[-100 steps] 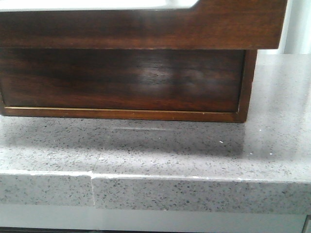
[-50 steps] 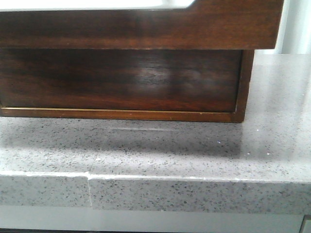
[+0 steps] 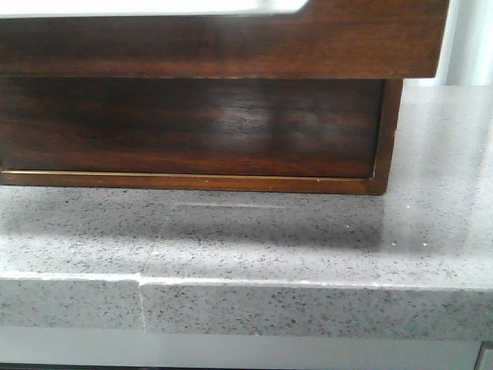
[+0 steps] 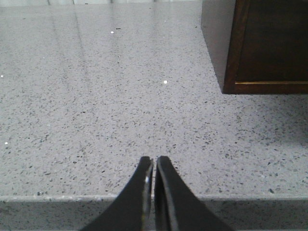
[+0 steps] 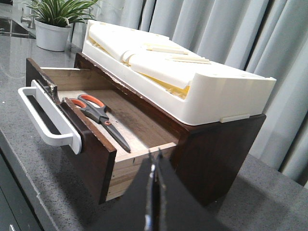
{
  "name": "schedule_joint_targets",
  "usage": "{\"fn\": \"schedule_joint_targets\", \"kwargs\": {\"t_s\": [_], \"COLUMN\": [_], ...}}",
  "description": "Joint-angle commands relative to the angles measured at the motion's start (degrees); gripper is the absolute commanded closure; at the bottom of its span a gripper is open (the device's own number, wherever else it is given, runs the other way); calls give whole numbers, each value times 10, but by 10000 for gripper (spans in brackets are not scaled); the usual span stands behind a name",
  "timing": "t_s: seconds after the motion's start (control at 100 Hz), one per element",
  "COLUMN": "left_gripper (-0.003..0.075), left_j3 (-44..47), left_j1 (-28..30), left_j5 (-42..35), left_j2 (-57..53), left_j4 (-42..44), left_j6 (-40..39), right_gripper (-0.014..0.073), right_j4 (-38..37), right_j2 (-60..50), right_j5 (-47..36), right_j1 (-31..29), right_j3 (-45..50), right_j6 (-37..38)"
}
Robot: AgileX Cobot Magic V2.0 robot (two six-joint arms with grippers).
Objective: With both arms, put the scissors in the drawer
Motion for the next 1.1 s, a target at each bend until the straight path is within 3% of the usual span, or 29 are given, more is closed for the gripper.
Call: {"fn": "schedule_joint_targets", "kwargs": {"t_s": [0.0,0.15,0.28,0.35,0.53,0.67,0.84,1.09], "left_gripper": [740,740,740,740,740,740,740,740], "left_j3": [13,13,13,13,13,13,13,13], "left_j1": [1,1,1,1,1,1,1,1], "left_j5": [-30,-30,-30,-30,-30,-30,-30,-30], "left_j2": [-18,-18,-18,-18,-18,-18,-18,-18], "left_j4": [0,0,0,0,0,0,0,0], "left_j6": [-6,-6,-6,-6,-6,-6,-6,-6], "right_gripper": [638,638,638,638,638,638,638,638], "right_j4": [-17,-44,6,42,140,175,212,206], "right_j2": [11,11,9,9,9,7,-38,-120], "right_j5": [-43,-38,-81,-130,-345,-444,-407,-251], "right_j1": [0,-32,-126,-190,-361,-450,-512,-546], "right_j3": [-11,14,78,126,270,371,437,435], "right_j6": [0,0,5,8,8,8,23,23]}}
